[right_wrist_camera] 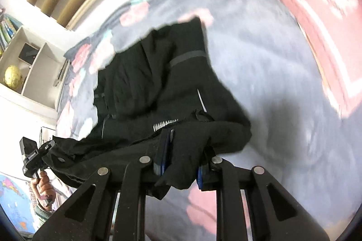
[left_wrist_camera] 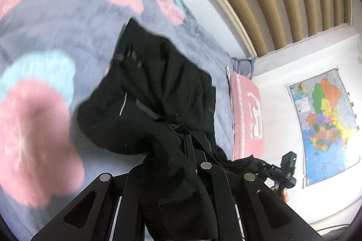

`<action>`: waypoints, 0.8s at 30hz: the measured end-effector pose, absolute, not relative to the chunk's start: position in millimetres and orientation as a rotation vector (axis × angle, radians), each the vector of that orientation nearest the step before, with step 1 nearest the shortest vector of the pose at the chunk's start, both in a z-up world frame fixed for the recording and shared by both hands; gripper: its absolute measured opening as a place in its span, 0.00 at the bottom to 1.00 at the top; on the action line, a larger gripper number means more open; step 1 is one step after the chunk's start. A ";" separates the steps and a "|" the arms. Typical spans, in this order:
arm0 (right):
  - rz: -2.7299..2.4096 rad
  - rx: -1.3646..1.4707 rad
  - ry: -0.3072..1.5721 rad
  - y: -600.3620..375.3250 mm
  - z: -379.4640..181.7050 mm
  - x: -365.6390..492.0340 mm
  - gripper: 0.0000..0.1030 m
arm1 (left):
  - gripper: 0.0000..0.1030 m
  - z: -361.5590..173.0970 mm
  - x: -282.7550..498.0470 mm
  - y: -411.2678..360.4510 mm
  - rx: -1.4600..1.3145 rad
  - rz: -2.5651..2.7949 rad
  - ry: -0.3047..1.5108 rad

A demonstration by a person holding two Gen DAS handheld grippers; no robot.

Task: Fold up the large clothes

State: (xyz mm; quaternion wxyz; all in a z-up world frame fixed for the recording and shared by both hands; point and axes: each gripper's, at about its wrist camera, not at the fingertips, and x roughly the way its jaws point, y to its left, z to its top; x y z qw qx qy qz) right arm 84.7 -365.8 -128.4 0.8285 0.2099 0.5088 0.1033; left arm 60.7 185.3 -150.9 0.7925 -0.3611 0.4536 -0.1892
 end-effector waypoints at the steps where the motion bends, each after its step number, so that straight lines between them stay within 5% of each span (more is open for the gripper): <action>1: 0.219 0.433 1.067 -364.1 -121.1 95.4 0.22 | 0.11 -145.8 73.7 185.5 -0.777 -0.405 0.963; 13: 0.166 0.458 1.027 -356.0 -96.6 300.0 0.23 | 0.15 -129.0 271.6 179.9 -0.777 -0.289 0.947; 24: 0.055 0.381 1.297 -323.9 -250.2 438.9 0.23 | 0.17 -290.5 384.2 176.8 -0.869 -0.147 1.211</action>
